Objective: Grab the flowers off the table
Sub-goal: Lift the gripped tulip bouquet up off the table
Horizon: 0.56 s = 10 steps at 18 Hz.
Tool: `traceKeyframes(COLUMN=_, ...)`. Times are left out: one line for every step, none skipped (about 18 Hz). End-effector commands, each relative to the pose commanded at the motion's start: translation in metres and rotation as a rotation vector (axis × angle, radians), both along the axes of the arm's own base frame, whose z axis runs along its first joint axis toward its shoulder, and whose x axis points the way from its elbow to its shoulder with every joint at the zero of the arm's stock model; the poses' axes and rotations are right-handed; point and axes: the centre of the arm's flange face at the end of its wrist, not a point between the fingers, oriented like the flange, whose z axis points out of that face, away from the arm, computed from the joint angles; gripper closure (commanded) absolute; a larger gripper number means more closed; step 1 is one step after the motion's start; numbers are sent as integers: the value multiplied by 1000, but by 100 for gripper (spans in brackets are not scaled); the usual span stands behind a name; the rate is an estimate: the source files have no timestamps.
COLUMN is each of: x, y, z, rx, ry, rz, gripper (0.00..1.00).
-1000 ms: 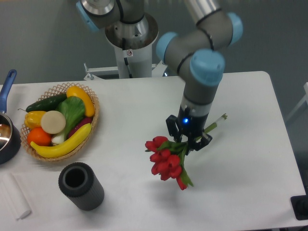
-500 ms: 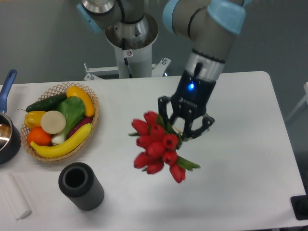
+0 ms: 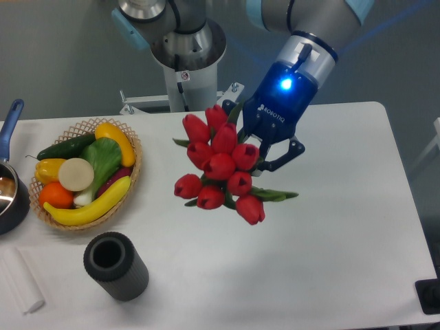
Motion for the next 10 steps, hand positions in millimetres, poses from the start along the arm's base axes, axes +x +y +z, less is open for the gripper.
traceKeyframes(x=-1, y=-1, z=0, rx=0, ry=0, rz=2, gripper=60)
traceKeyframes(x=-1, y=-1, z=0, rx=3, ry=5, rz=-1, gripper=60)
traceKeyframes(x=-1, y=0, z=0, rx=3, ry=6, rz=-1, gripper=60)
traceKeyframes(x=0, y=0, z=0, rx=6, ry=12, rz=-3, gripper=60)
traceKeyframes(x=0, y=0, z=0, rx=6, ry=12, rz=-3, gripper=60)
traceKeyframes(x=0, y=1, z=0, rx=5, ry=11, rz=-5, gripper=60)
traceKeyframes(x=1, y=1, z=0, rx=5, ry=11, rz=-6, gripper=60)
traceKeyframes(x=2, y=2, z=0, rx=6, ry=12, rz=-8, gripper=60)
traceKeyframes(x=2, y=2, z=0, rx=5, ry=9, rz=-7, gripper=60)
traceKeyframes(x=3, y=3, z=0, rx=5, ry=11, rz=-9, gripper=60)
